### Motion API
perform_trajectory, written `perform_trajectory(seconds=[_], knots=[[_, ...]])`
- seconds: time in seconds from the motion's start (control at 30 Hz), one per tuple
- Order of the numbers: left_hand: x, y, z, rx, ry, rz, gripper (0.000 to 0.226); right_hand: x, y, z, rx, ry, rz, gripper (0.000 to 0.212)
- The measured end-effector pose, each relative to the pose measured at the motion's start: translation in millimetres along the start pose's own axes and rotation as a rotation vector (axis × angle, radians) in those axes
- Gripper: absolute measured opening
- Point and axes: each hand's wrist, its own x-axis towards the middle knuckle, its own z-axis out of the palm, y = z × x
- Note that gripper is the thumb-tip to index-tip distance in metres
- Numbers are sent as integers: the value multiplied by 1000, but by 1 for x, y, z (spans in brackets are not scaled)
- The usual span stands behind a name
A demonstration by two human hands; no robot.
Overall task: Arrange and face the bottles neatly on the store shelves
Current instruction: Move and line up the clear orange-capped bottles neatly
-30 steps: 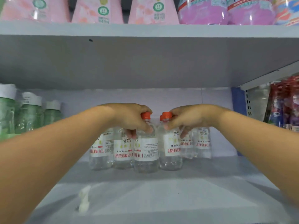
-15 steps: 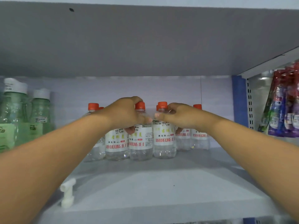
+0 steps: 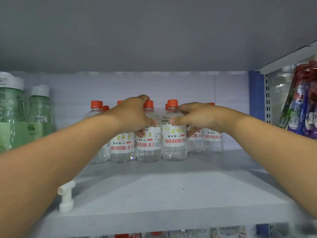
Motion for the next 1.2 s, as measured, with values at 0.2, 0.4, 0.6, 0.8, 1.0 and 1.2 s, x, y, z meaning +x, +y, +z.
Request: perform_trajectory(seconds=[0.2,0.4,0.6,0.8,1.0,1.2], knots=[[-5,1,5,70,82,19,86,-4,-1,3,-18,-2,-2,55],[-12,0,-13,-80,169,39,81,-16,-11,6,-50,26,8,65],[-23,-46,-77,-198,646,7,26,-17,-13,9,-9,74,42,88],[-39,-101,-76,-117,158,-361,109,-17,-11,10,-37,83,42,82],[-39,-113,-63,-287,-2,-353,71,-14,-8,10,-126,65,80,91],[-41,-111,-60,-318,19,-347,66,-12,-66,6,-150,498,-290,49]])
